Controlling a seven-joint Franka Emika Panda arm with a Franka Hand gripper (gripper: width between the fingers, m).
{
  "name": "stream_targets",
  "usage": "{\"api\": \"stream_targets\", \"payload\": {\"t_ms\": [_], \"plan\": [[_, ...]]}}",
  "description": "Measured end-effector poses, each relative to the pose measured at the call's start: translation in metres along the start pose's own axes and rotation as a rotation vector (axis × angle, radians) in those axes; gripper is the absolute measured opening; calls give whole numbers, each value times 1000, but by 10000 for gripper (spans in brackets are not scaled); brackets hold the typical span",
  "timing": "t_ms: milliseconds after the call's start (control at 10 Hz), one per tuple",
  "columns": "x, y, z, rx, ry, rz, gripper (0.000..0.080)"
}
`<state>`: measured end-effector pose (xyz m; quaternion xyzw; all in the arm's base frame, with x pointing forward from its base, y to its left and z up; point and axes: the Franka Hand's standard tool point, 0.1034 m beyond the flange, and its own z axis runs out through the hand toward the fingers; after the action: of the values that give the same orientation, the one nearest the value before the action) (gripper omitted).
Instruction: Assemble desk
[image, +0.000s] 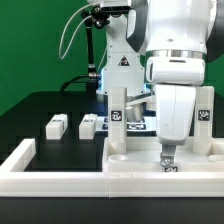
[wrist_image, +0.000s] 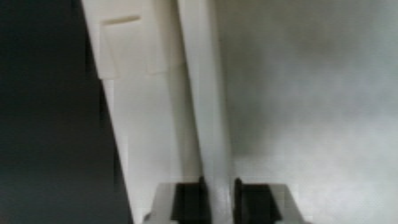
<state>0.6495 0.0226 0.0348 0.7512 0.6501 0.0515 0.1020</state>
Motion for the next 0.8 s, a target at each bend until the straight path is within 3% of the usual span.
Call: {"api": "stream_targets", "payload": {"t_ms": [100,400,800], "plan": [[-6,1,1,15,-7,7,62],[-13,6,0,118,-48,19,62],[-17,-1,6,152,-60,27,61]]}}
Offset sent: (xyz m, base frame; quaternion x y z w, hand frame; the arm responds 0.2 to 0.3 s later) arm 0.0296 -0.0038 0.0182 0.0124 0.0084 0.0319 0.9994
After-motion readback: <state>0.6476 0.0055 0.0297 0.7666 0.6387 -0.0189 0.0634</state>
